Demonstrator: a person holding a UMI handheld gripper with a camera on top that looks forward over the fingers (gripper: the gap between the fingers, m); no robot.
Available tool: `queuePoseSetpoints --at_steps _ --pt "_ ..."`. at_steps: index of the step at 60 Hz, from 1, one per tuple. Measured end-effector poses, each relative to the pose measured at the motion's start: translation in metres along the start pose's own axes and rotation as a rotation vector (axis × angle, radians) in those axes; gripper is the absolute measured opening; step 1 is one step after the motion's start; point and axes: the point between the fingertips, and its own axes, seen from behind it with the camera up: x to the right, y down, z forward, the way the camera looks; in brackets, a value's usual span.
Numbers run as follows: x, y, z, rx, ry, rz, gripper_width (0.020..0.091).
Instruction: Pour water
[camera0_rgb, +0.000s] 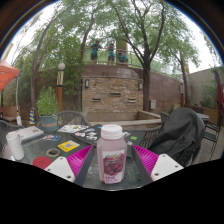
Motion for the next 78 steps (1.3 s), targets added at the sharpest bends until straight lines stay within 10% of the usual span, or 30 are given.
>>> queuePoseSetpoints --at_steps 4,7,22,43,59,78 --pt "-0.003 0.008 0.017 -0.012 -0.002 -0.011 0.0776" --pt "-0.003 0.018 0.024 -0.037 0.002 -0.018 0.0542" --pt "0.003 0.015 0.025 0.005 0.075 -0.021 0.0408" --pt "-0.158 -0.083 -0.009 0.138 -0.007 -0.781 0.0405" --pt "-0.316 -0.078 -0.019 0.347 -0.004 -1.831 0.04" --pt "-0.336 -0.088 -0.028 0.477 0.103 -2.38 0.0402"
